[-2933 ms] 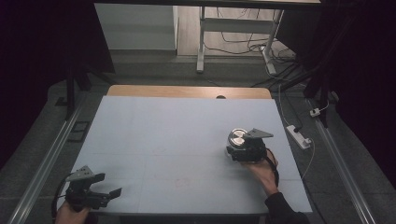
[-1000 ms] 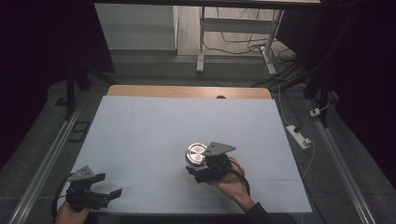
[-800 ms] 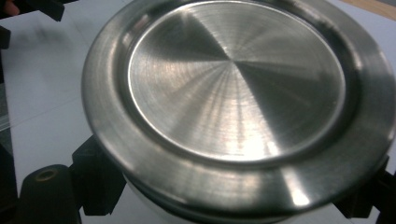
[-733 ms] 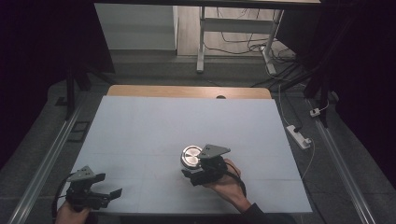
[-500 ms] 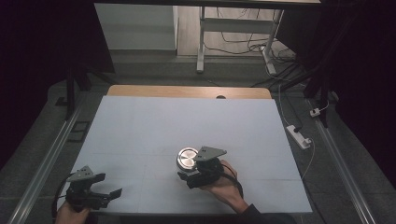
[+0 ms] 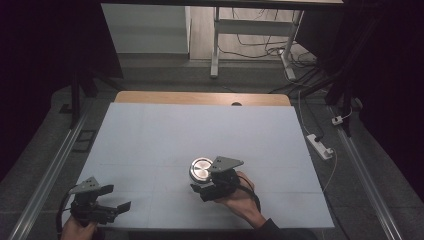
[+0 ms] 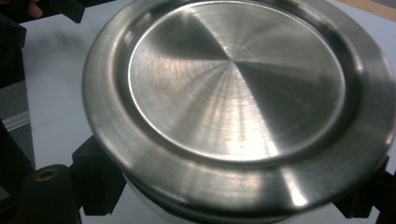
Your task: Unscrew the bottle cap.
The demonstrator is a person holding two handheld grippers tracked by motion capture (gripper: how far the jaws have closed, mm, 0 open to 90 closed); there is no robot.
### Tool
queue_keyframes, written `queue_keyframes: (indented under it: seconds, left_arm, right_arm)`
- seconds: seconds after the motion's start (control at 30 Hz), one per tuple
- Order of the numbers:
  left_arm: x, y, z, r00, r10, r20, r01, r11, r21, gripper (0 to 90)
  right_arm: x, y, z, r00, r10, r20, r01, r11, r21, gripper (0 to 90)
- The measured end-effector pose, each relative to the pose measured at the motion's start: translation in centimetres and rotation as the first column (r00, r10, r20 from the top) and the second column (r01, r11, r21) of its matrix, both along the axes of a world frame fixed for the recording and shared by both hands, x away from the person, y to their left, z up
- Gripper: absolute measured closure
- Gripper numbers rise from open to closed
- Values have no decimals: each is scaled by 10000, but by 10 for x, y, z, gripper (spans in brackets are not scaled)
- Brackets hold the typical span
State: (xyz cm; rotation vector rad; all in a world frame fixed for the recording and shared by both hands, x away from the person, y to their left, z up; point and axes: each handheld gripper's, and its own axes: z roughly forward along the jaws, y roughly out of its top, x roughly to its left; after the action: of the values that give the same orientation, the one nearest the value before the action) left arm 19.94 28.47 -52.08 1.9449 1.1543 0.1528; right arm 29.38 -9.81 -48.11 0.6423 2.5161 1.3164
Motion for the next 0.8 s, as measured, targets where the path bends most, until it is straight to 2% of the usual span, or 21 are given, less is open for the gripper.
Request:
queue_keyframes:
  seconds: [0.3, 0.43, 0.67, 0.73, 0.8]
  left_arm:
    - [5, -10, 6, 9986, -377, 375, 374, 9993, 79, 0]
    - [9, -15, 8, 9959, -704, 574, 701, 9975, 78, 0]
    - [19, -28, 16, 9855, -1381, 982, 1379, 9904, 82, 0]
    - [22, -33, 18, 9812, -1617, 1052, 1628, 9867, -26, 0]
    - [26, -39, 18, 9740, -1955, 1141, 1983, 9800, -141, 0]
  right_arm:
    - [0, 0, 0, 10000, 35, -24, -35, 10000, 8, 153]
    - [0, -1, 0, 10000, 30, -27, -30, 10000, 10, 153]
    - [0, -1, 1, 10000, 47, -46, -47, 10000, 61, 153]
    - [0, -1, 2, 10000, 55, -51, -55, 10000, 68, 153]
    - [-1, -1, 2, 9999, 121, -24, -121, 9999, 72, 153]
